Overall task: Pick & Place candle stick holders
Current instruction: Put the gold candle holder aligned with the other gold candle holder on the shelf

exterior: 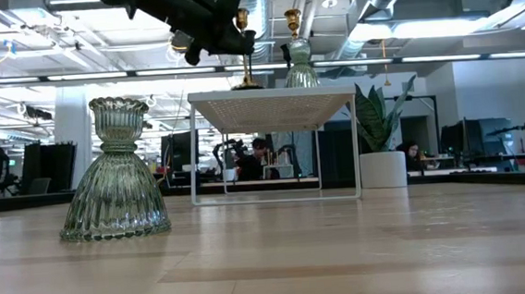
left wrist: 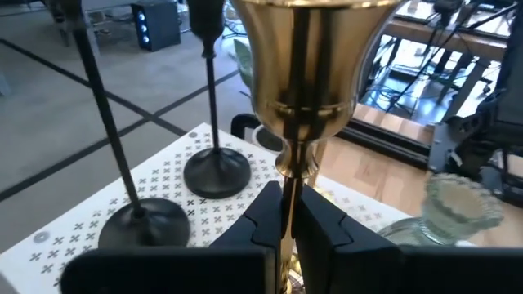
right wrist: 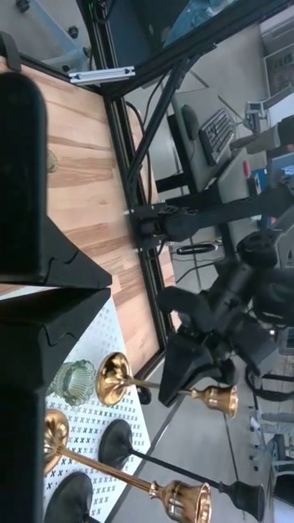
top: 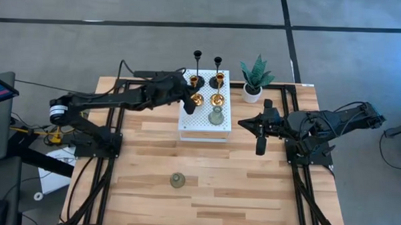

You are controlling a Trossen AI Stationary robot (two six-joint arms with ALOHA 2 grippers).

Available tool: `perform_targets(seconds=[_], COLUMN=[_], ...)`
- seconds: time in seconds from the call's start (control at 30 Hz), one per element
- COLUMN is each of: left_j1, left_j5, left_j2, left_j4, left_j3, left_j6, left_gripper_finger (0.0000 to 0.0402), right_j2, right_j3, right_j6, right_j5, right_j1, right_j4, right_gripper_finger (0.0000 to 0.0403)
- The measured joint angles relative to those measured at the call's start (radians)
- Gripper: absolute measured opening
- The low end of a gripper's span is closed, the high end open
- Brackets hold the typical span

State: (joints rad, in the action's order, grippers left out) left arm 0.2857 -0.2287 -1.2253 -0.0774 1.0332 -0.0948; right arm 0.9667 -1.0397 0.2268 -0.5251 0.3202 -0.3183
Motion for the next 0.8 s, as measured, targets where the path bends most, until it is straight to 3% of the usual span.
perform_targets(seconds=[0.8], left_j1=[0.043], left_j5=[-0.002], left_j2=[-0.071], left_j4=[-0.033], left_j3=[0.0], left_j6=[0.0], left_gripper_finger=[0.0015], right_j2=[0.0], right_j3=[0.0], right_j6=[0.001], right_j5=[0.0], right_j1=[-0.001], right_j4=[-0.003], right_gripper_finger=[0.0])
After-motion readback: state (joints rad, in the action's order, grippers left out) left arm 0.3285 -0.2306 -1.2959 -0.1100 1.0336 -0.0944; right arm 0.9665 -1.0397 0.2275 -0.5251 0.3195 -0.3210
